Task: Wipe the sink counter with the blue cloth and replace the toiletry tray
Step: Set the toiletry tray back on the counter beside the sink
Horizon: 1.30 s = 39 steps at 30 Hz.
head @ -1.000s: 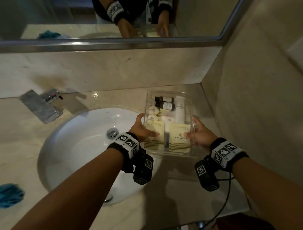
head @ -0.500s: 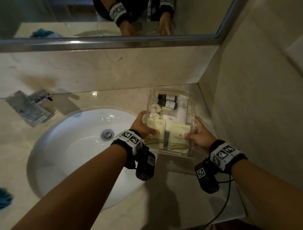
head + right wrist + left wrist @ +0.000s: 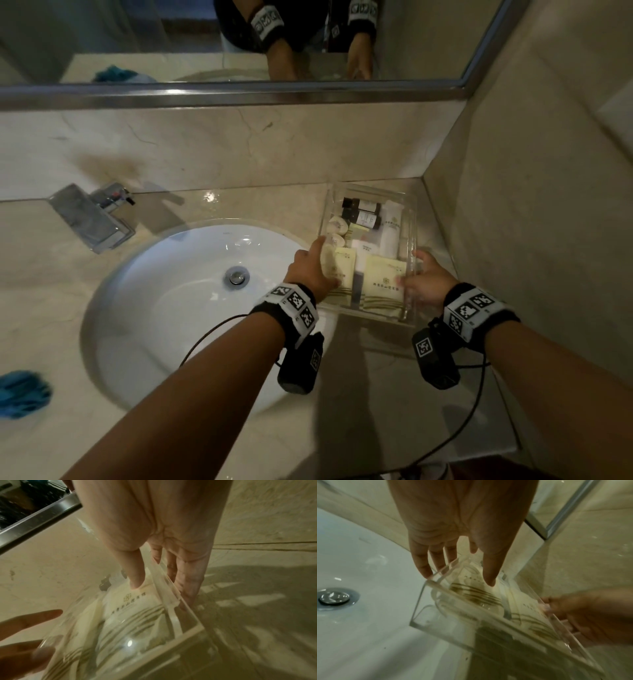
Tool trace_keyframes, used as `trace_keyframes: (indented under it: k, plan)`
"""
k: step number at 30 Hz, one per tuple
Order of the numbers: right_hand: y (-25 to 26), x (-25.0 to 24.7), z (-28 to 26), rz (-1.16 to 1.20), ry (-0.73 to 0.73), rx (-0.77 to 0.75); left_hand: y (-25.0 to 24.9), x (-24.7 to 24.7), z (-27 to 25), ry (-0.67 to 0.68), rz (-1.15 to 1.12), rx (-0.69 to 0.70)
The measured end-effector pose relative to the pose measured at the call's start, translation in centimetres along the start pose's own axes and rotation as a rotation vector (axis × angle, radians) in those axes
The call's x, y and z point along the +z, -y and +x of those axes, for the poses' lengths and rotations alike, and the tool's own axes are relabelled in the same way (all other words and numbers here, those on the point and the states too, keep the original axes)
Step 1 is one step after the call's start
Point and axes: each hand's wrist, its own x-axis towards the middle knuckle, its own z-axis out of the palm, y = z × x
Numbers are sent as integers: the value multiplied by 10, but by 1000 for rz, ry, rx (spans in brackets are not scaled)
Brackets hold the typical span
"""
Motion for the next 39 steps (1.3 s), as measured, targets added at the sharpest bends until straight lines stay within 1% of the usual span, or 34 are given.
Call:
trace_keyframes:
  k: [2, 4, 8, 10, 14, 18, 21, 27, 29, 34, 37, 38, 39]
  plan:
    - [2, 2, -6, 2, -53, 11, 4, 2, -11, 32, 69, 8]
    - [4, 5, -13, -14, -65, 34, 10, 4, -23, 46, 79, 6]
    - [12, 6, -23, 12, -41, 120, 24, 10, -42, 53, -61, 28]
    - [12, 7, -25, 27, -34, 153, 31, 15, -50, 49, -65, 28]
    - [10, 8, -33, 50, -34, 192, 35, 23, -57, -3, -171, 41]
    - [10, 10, -40, 96, -18, 207, 33, 22, -49, -59, -297, -31]
    - [9, 15, -46, 149, -21, 220, 33, 20, -43, -72, -276, -23]
    - [-6, 24, -50, 164, -5, 242, 31, 4, -27, -49, -160, 5]
    - [-8, 31, -53, 214, 31, 264, 26, -6, -20, -51, -136, 22]
    - [-1, 46, -59, 331, 110, 248, 14, -26, -6, -92, -84, 69]
    - [3, 41, -63, 248, 126, 250, 12, -26, -9, -93, -107, 70]
    - [0, 37, -59, 172, 111, 232, 12, -23, -12, -91, -132, 64]
    - [-3, 31, -55, 48, 57, 199, 12, -19, -14, -89, -170, 55]
